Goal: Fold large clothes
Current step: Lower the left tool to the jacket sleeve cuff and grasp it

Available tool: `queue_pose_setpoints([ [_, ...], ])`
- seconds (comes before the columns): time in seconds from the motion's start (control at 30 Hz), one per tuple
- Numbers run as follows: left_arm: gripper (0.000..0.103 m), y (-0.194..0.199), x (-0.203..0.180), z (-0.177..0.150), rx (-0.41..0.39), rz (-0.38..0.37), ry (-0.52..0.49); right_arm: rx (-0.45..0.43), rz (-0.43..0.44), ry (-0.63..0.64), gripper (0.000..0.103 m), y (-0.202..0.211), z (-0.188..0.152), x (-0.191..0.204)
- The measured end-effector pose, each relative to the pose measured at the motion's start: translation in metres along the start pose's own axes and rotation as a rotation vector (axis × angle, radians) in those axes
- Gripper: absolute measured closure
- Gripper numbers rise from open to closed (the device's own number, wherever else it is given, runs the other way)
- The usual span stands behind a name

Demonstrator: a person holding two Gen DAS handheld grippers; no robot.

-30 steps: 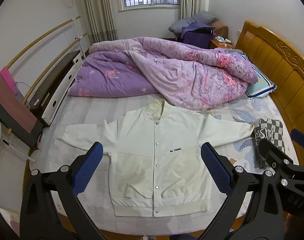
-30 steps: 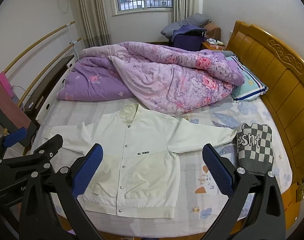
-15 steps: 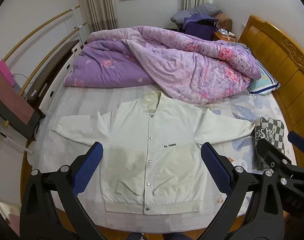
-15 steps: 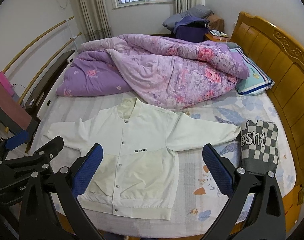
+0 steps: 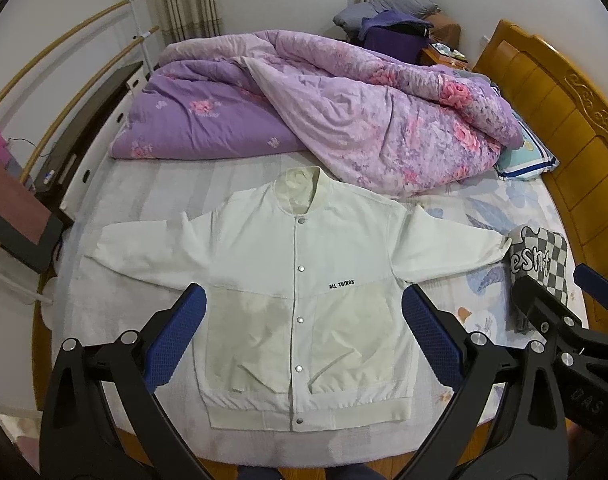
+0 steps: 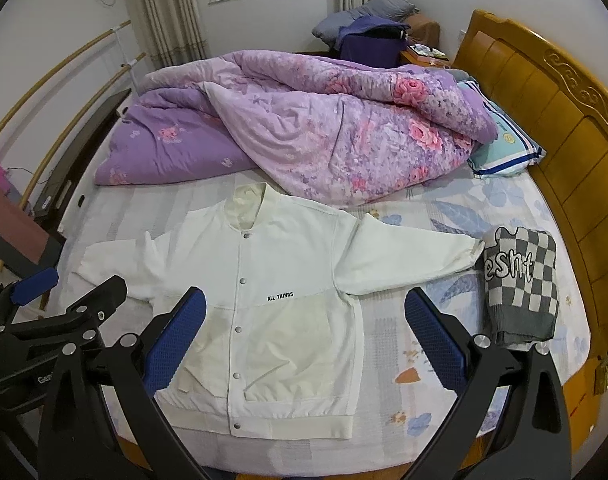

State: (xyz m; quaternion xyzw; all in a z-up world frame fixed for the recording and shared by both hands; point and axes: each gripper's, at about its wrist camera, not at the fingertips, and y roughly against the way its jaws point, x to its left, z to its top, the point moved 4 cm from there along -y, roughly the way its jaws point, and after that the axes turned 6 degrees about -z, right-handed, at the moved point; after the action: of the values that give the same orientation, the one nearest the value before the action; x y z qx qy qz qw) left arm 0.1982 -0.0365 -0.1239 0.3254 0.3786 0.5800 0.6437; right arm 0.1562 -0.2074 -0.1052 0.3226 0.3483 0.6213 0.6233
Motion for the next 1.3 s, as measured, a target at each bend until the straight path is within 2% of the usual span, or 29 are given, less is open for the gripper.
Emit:
queue_pose_setpoints([
  [0.13,0.005,-0.016,0.028,0.006,-0.005,-0.065,-0.032,0.021,-0.030,0.000,0.007,-0.013,0.002,0.026],
  [0.3,0.005,-0.041,0.089,0.007,-0.009,-0.134,0.009,0.052,-0.041,0.016,0.007,-0.042,0.002,0.073],
  [0.5,0.005,-0.084,0.168,-0.002,0.062,-0.112,0.016,0.119,-0.042,0.070,0.007,-0.097,-0.007,0.149],
  [0.73,0.005,-0.144,0.284,-0.025,0.115,-0.124,0.190,0.165,-0.018,0.115,0.007,-0.164,-0.025,0.244],
  [0.9,0.005,-0.188,0.356,-0.040,0.165,-0.161,0.343,0.151,0.037,0.173,0.007,-0.221,-0.037,0.308],
  [1.07,0.006,-0.236,0.439,-0.056,0.176,-0.193,0.515,0.166,0.019,0.183,0.007,-0.278,-0.044,0.342],
  [1.17,0.006,-0.257,0.498,-0.069,0.166,-0.157,0.593,0.169,-0.008,0.181,0.007,-0.308,-0.043,0.353],
  [1.3,0.006,-0.282,0.575,-0.086,0.168,-0.074,0.685,0.178,-0.040,0.180,0.008,-0.346,-0.043,0.360],
])
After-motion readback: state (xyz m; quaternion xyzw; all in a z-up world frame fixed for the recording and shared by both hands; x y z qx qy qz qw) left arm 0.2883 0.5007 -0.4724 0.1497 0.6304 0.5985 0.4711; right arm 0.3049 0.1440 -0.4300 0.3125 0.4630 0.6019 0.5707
